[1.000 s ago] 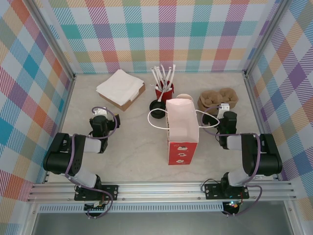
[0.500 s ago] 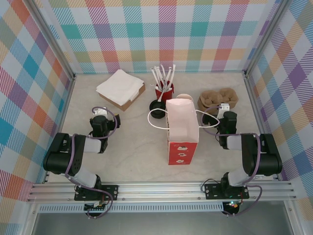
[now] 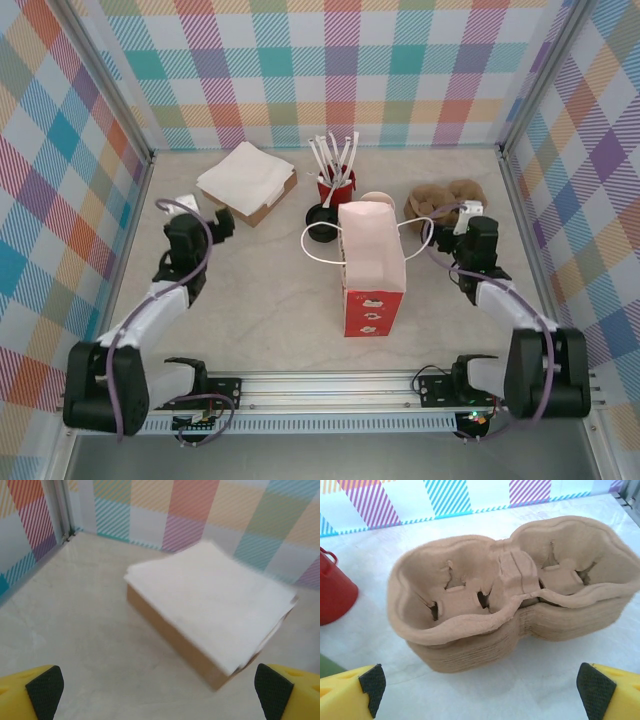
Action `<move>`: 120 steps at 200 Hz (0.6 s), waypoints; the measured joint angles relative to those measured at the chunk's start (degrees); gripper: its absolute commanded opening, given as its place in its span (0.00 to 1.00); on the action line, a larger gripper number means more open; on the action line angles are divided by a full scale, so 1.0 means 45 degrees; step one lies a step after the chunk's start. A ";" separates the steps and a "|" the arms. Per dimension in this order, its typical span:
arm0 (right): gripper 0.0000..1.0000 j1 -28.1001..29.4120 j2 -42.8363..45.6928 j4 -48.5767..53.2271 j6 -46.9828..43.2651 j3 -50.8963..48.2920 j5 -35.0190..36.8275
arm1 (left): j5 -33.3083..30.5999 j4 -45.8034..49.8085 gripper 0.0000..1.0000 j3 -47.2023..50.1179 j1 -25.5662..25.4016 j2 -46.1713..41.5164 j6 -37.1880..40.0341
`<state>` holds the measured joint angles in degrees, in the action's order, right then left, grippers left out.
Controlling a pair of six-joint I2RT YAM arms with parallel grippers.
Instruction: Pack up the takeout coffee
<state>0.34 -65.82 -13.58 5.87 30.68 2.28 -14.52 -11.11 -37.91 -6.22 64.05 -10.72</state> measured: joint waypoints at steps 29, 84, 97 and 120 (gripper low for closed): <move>1.00 0.0000 0.2205 0.4206 0.1229 0.1025 0.0117 | 0.1807 0.4129 0.99 -0.2788 -0.0083 -0.0612 -0.1938; 1.00 0.0000 0.5877 1.0608 0.2880 0.1938 0.1413 | 0.3653 1.0346 0.94 -0.7077 -0.2822 -0.0622 -0.3337; 1.00 0.0000 0.6465 1.1647 0.3191 0.2443 0.1438 | 0.3643 1.1166 0.93 -0.8218 -0.3784 -0.0617 -0.3483; 1.00 0.0000 0.7169 1.2672 0.3687 0.3555 0.1180 | 0.3167 1.2560 0.90 -1.0244 -0.5707 -0.0481 -0.3750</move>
<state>0.34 -33.56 43.44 22.46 46.68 7.60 -0.27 45.41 -84.01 -31.90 61.89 -27.59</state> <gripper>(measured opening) 0.998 0.912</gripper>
